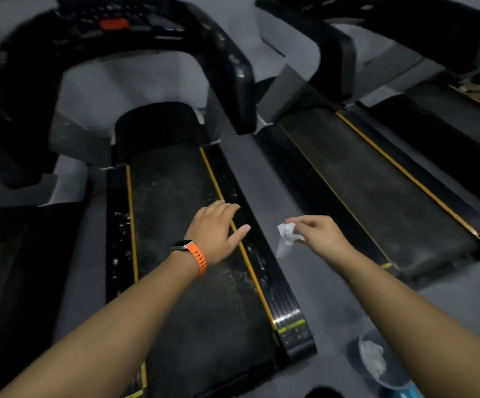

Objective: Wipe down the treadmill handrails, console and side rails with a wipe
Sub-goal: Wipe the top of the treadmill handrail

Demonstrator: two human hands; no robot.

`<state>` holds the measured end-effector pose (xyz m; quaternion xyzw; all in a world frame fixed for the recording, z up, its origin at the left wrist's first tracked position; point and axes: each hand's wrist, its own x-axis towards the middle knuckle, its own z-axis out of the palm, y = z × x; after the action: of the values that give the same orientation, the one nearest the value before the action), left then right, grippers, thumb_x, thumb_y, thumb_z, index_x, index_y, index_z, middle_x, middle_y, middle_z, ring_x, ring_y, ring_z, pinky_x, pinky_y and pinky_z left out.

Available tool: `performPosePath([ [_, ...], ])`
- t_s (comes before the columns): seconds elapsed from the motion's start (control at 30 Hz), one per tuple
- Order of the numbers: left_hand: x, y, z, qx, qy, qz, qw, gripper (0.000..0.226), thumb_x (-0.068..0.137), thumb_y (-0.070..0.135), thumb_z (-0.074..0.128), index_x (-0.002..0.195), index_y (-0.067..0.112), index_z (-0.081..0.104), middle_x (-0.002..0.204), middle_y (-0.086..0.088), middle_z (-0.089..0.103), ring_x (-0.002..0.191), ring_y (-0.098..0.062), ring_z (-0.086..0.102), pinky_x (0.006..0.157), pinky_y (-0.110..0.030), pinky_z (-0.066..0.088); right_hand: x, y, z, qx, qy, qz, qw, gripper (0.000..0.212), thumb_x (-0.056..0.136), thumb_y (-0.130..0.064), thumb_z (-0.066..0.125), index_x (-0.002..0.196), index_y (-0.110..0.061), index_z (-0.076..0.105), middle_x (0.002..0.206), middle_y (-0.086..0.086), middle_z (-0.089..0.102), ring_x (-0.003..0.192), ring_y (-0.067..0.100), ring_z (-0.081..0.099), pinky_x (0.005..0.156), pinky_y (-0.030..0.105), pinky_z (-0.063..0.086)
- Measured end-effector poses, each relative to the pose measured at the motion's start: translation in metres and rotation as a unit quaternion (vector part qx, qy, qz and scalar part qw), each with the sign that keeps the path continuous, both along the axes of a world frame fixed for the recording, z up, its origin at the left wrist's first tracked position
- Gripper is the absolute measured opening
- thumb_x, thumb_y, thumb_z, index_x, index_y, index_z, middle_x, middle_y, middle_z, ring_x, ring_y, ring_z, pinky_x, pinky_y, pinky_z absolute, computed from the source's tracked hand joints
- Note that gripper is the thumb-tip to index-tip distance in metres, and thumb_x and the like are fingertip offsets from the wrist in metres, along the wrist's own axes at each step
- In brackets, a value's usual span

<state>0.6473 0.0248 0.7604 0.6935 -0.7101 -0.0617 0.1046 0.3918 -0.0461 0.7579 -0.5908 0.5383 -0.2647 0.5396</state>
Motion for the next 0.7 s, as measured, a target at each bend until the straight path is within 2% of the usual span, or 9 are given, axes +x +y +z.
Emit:
performPosePath([
  [0.07, 0.038, -0.004, 0.004, 0.004, -0.001, 0.019, 1.000, 0.067, 0.102, 0.064, 0.035, 0.152, 0.020, 0.043, 0.155, -0.002, 0.047, 0.151, -0.022, 0.031, 0.121, -0.044, 0.025, 0.049, -0.014, 0.004, 0.059, -0.070, -0.023, 0.996, 0.018, 0.101, -0.013, 0.065, 0.104, -0.012, 0.082, 0.116, 0.001, 0.074, 0.108, 0.019, 0.071, 0.088, 0.035, 0.063],
  [0.1, 0.055, -0.008, 0.004, 0.006, 0.001, 0.027, 1.000, 0.067, 0.102, 0.064, 0.035, 0.151, 0.020, 0.043, 0.155, -0.002, 0.047, 0.151, -0.022, 0.031, 0.121, -0.044, 0.025, 0.070, -0.023, 0.005, 0.057, -0.082, -0.015, 0.995, 0.016, 0.100, -0.014, 0.067, 0.106, -0.011, 0.082, 0.116, 0.003, 0.074, 0.108, 0.021, 0.072, 0.086, 0.035, 0.064],
  [0.17, 0.087, -0.018, 0.004, 0.008, 0.007, 0.045, 0.999, 0.066, 0.103, 0.064, 0.035, 0.151, 0.020, 0.043, 0.155, -0.002, 0.047, 0.151, -0.023, 0.030, 0.121, -0.044, 0.025, 0.106, -0.043, 0.005, -0.004, -0.041, 0.043, 0.998, 0.018, 0.096, -0.008, 0.071, 0.108, -0.019, 0.078, 0.107, 0.002, 0.075, 0.101, 0.019, 0.073, 0.090, 0.036, 0.062],
  [0.27, 0.129, -0.044, 0.001, 0.007, 0.010, 0.065, 0.998, 0.066, 0.103, 0.063, 0.036, 0.152, 0.020, 0.042, 0.156, -0.002, 0.046, 0.152, -0.022, 0.030, 0.121, -0.043, 0.024, 0.157, -0.081, 0.005, -0.061, 0.039, 0.115, 0.991, 0.036, 0.089, -0.004, 0.077, 0.113, -0.029, 0.069, 0.085, -0.006, 0.072, 0.084, 0.006, 0.070, 0.086, 0.024, 0.054],
  [0.37, 0.166, -0.083, 0.003, 0.008, 0.005, 0.074, 0.997, 0.067, 0.103, 0.064, 0.032, 0.152, 0.020, 0.042, 0.156, -0.002, 0.046, 0.152, -0.022, 0.029, 0.121, -0.043, 0.024, 0.203, -0.128, 0.002, -0.128, 0.144, 0.186, 0.963, 0.021, 0.090, -0.009, 0.076, 0.098, -0.028, 0.072, 0.082, -0.011, 0.070, 0.080, 0.000, 0.065, 0.071, 0.017, 0.048],
  [0.43, 0.189, -0.117, 0.011, 0.015, 0.001, 0.077, 0.997, 0.070, 0.101, 0.067, 0.029, 0.152, 0.020, 0.042, 0.155, -0.002, 0.047, 0.151, -0.022, 0.030, 0.121, -0.043, 0.025, 0.230, -0.166, 0.008, -0.160, 0.188, 0.224, 0.943, 0.017, 0.090, -0.011, 0.074, 0.083, -0.026, 0.073, 0.083, -0.011, 0.070, 0.084, 0.004, 0.065, 0.069, 0.023, 0.050],
  [0.5, 0.210, -0.151, 0.029, 0.032, 0.011, 0.084, 0.996, 0.067, 0.102, 0.065, 0.032, 0.152, 0.020, 0.042, 0.155, -0.003, 0.047, 0.151, -0.022, 0.030, 0.121, -0.043, 0.024, 0.250, -0.205, 0.020, -0.155, 0.192, 0.231, 0.941, 0.020, 0.093, -0.013, 0.072, 0.079, -0.026, 0.070, 0.088, -0.011, 0.068, 0.086, 0.010, 0.064, 0.070, 0.029, 0.049],
  [0.6, 0.235, -0.197, 0.071, 0.054, 0.017, 0.096, 0.994, 0.067, 0.102, 0.066, 0.033, 0.151, 0.021, 0.043, 0.155, -0.003, 0.047, 0.151, -0.021, 0.030, 0.122, -0.042, 0.025, 0.268, -0.252, 0.055, -0.114, 0.199, 0.231, 0.945, 0.014, 0.101, -0.019, 0.063, 0.088, -0.025, 0.063, 0.093, -0.004, 0.067, 0.086, 0.019, 0.064, 0.073, 0.040, 0.053],
  [0.7, 0.258, -0.238, 0.120, 0.058, 0.009, 0.088, 0.994, 0.070, 0.101, 0.068, 0.028, 0.151, 0.021, 0.043, 0.155, -0.003, 0.048, 0.151, -0.022, 0.031, 0.122, -0.044, 0.026, 0.284, -0.294, 0.095, -0.110, 0.207, 0.222, 0.946, 0.013, 0.106, -0.028, 0.056, 0.094, -0.027, 0.052, 0.094, 0.001, 0.066, 0.085, 0.020, 0.063, 0.072, 0.043, 0.054],
])
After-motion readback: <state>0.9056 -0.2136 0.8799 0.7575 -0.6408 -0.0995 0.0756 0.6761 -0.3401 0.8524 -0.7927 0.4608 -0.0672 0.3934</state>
